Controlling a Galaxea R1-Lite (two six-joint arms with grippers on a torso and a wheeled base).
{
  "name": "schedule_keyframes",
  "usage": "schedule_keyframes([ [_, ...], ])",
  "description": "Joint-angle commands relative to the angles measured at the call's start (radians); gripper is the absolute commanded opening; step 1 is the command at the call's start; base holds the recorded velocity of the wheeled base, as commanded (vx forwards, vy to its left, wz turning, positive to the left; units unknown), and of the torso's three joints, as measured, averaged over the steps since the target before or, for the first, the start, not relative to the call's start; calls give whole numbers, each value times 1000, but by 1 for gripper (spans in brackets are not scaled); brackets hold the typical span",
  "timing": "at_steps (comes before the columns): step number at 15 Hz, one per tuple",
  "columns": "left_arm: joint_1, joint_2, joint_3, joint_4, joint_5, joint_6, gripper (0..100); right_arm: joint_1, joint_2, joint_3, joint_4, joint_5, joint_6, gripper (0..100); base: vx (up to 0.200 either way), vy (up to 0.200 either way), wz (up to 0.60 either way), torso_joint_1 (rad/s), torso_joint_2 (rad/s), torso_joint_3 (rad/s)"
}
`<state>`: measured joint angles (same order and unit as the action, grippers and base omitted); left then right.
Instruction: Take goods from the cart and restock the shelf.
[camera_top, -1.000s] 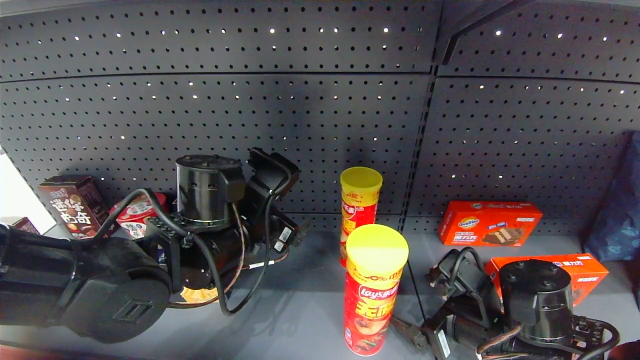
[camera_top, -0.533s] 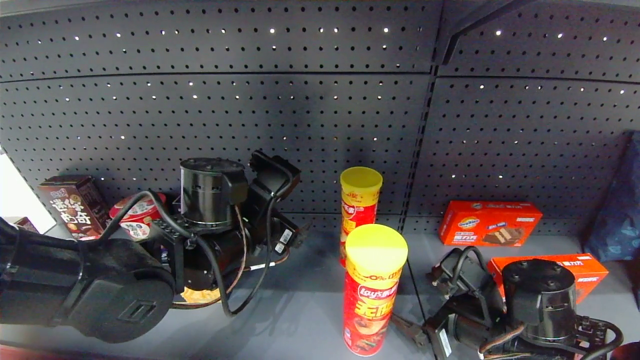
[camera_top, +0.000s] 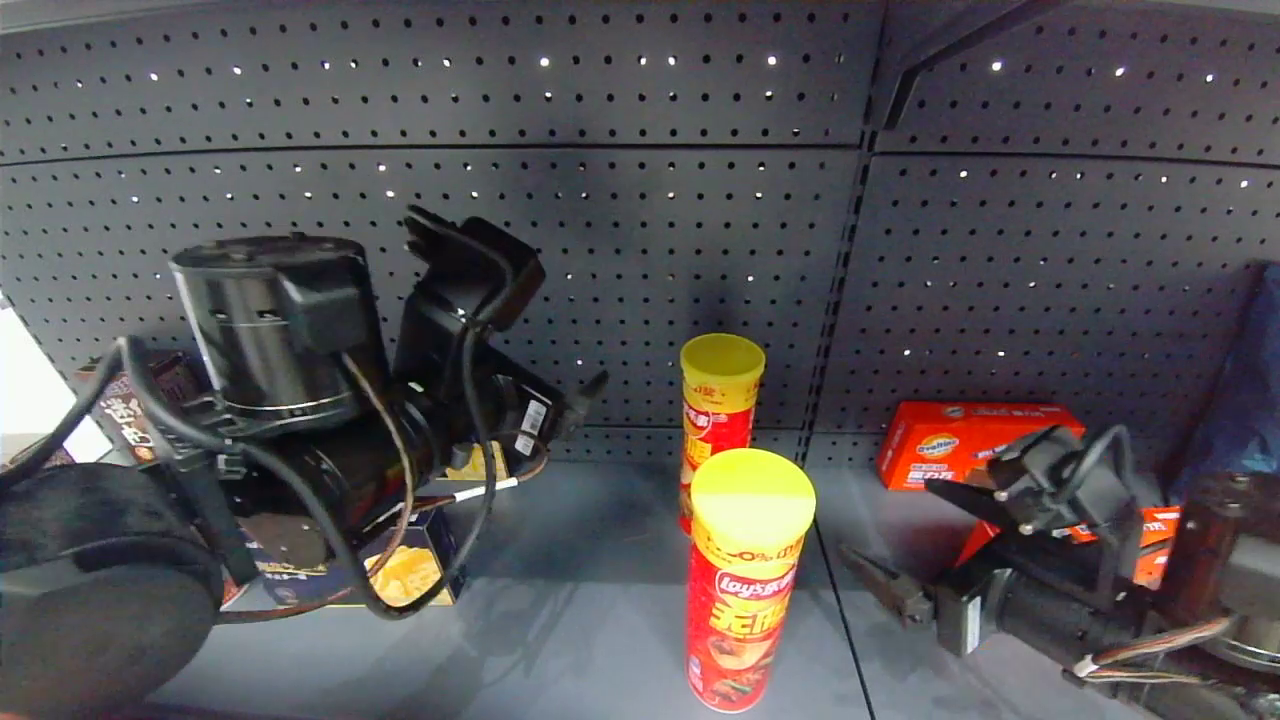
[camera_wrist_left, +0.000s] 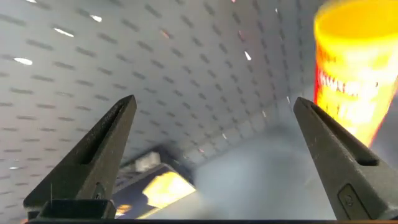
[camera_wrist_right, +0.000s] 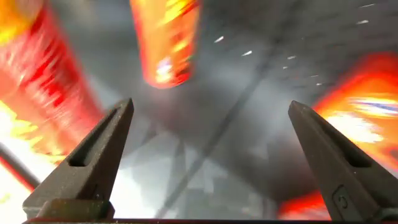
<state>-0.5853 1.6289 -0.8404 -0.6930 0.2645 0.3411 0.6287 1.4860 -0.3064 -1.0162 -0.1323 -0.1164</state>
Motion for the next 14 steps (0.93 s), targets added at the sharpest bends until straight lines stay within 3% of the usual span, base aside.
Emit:
schedule_keyframes([
  [1, 24, -149, 35, 0, 9, -2, 100, -123, -184, 29, 4, -1, 4, 100, 0, 0, 0, 0, 0, 0],
  [4, 117, -294, 135, 0, 22, -5, 100, -261, -280, 27, 5, -6, 4, 100, 0, 0, 0, 0, 0, 0],
  [5, 209, -399, 202, 0, 22, -19, 100, -357, -337, 30, 8, -13, 4, 100, 0, 0, 0, 0, 0, 0],
  [7, 302, -566, 308, 10, 22, -25, 100, -463, -440, 49, 73, -18, 17, 100, 0, 0, 0, 0, 0, 0],
  [9, 349, -698, 394, 21, 33, -25, 100, -471, -563, 85, 177, -92, 26, 100, 0, 0, 0, 0, 0, 0],
  [11, 395, -874, 504, 64, 105, -76, 100, -477, -759, 112, 380, -190, 26, 100, 0, 0, 0, 0, 0, 0],
  [12, 395, -874, 504, 64, 105, -76, 100, -477, -759, 112, 380, -190, 26, 100, 0, 0, 0, 0, 0, 0],
  [13, 492, -1069, 577, 205, 119, -91, 100, -518, -952, 127, 582, -233, 27, 100, 0, 0, 0, 0, 0, 0],
  [14, 529, -1189, 589, 340, 116, -91, 100, -569, -1049, 130, 679, -233, 26, 100, 0, 0, 0, 0, 0, 0],
])
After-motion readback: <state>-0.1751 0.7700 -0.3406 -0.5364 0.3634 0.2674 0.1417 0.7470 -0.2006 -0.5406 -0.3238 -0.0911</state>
